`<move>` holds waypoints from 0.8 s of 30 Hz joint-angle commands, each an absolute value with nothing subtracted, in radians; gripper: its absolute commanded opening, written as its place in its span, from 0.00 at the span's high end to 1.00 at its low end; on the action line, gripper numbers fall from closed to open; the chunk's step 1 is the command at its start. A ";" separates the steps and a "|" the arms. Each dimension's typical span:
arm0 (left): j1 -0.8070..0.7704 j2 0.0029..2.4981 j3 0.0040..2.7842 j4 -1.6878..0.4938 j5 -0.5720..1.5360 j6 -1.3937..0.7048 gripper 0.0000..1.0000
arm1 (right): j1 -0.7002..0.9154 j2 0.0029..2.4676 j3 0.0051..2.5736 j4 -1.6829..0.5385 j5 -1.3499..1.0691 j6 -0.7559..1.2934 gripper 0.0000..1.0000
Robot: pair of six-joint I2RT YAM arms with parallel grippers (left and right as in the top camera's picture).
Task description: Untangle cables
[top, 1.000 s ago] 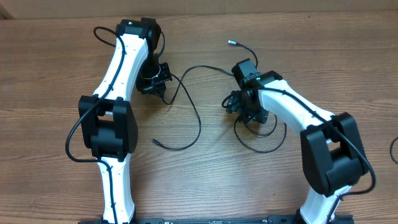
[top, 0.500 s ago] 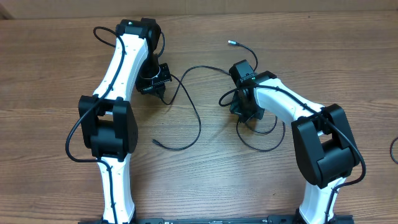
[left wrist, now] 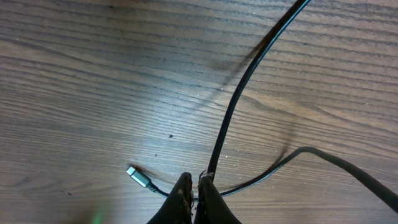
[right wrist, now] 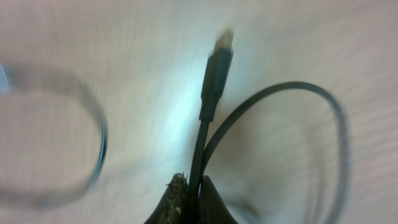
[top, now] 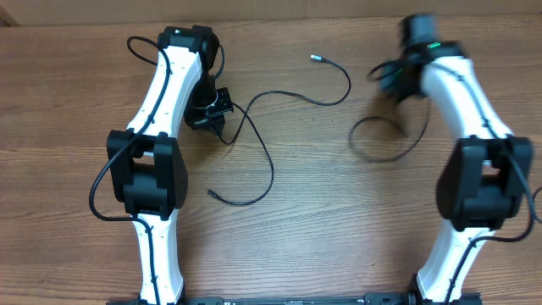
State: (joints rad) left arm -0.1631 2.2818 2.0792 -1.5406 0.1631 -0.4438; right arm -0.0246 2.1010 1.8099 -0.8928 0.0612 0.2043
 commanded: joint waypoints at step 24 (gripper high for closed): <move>-0.159 2.289 2.097 -1.563 0.163 -0.636 0.96 | -0.555 2.286 1.847 -0.314 0.024 -0.096 0.93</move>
